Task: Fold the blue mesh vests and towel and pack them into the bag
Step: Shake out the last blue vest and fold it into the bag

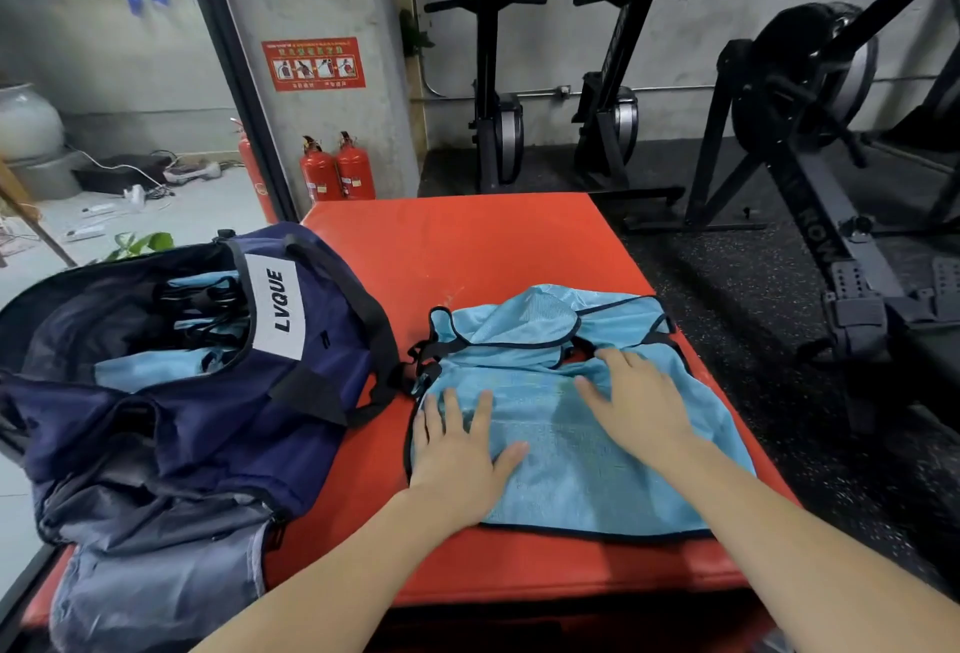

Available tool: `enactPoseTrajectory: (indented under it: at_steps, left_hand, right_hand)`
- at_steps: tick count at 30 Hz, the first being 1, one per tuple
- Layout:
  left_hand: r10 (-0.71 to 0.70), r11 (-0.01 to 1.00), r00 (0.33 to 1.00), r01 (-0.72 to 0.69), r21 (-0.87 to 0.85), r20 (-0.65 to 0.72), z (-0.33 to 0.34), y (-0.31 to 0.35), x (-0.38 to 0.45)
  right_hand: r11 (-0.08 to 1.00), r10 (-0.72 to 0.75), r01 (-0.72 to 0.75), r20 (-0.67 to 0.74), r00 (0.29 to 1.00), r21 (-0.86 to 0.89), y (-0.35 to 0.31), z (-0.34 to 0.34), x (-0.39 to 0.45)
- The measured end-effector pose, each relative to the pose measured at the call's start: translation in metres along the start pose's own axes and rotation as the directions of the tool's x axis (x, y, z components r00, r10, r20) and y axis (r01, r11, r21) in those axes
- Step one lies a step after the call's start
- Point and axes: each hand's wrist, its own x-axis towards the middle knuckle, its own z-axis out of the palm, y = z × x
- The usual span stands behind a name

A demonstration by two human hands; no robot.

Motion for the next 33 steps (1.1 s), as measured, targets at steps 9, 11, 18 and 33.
enactPoseTrajectory:
  at_steps: [9, 11, 18, 33]
  left_hand:
    - [-0.034, 0.896, 0.964, -0.088, -0.435, -0.264, -0.03, 0.019, 0.009]
    - [-0.018, 0.815, 0.948, -0.169, -0.553, -0.317, -0.039, 0.024, 0.011]
    - [-0.037, 0.707, 0.834, -0.368, -0.604, -0.551, -0.073, 0.036, 0.03]
    - [-0.019, 0.714, 0.884, -0.315, -0.625, -0.466, -0.087, 0.032, 0.041]
  right_hand:
    - [0.773, 0.087, -0.196, 0.205, 0.975, 0.604, -0.029, -0.011, 0.06]
    - [0.731, 0.052, -0.135, 0.143, 0.988, 0.669, -0.034, -0.015, 0.063]
    - [0.661, -0.219, 0.139, 0.012, 0.976, 0.737, -0.054, -0.042, 0.044]
    - [0.754, -0.231, 0.136, 0.066, 0.971, 0.643, -0.049, -0.043, 0.035]
